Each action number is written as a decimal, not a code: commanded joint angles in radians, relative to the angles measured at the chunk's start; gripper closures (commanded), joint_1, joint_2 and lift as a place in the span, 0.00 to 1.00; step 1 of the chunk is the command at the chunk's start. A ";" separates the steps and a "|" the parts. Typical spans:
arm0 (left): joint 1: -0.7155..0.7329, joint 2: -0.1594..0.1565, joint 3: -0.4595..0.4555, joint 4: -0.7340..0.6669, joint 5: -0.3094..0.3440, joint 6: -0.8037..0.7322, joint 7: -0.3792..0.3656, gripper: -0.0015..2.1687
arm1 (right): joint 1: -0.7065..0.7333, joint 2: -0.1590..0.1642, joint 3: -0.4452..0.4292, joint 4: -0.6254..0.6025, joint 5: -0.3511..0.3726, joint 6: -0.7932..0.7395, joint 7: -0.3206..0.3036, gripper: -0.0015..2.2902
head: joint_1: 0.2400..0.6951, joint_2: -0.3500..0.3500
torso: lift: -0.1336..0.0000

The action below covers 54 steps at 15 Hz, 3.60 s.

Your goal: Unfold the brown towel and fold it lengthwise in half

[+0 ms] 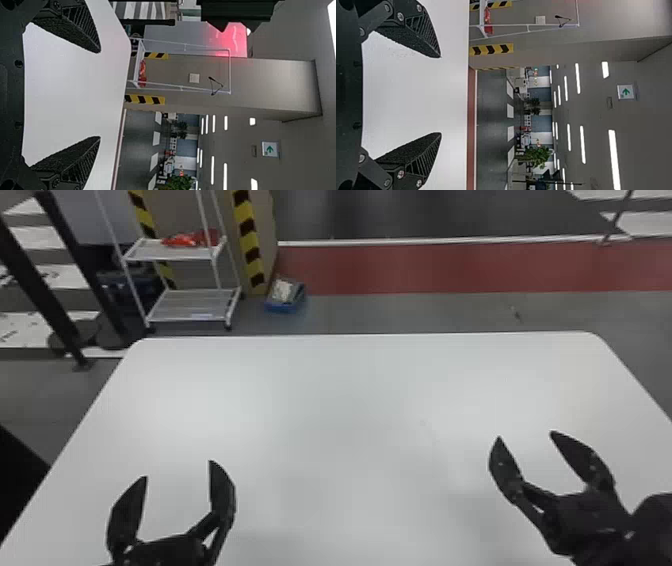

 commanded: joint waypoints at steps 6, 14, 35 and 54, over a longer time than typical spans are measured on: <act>0.006 0.000 -0.001 0.014 0.002 -0.044 0.001 0.05 | -0.002 -0.002 -0.001 0.001 -0.012 0.000 0.000 0.09 | 1.00 0.59 | 0.08; 0.003 0.000 0.002 0.024 0.002 -0.050 0.006 0.05 | -0.006 -0.005 -0.006 0.008 -0.018 0.000 0.000 0.09 | 1.00 0.58 | 0.08; 0.008 0.000 0.001 0.021 0.005 -0.069 0.006 0.05 | 0.007 -0.011 -0.015 -0.005 -0.018 0.012 -0.006 0.09 | 1.00 0.57 | 0.08; 0.014 0.002 0.007 0.015 0.005 -0.072 0.006 0.05 | 0.001 -0.014 -0.014 -0.005 -0.020 0.025 -0.011 0.09 | 1.00 0.58 | 0.08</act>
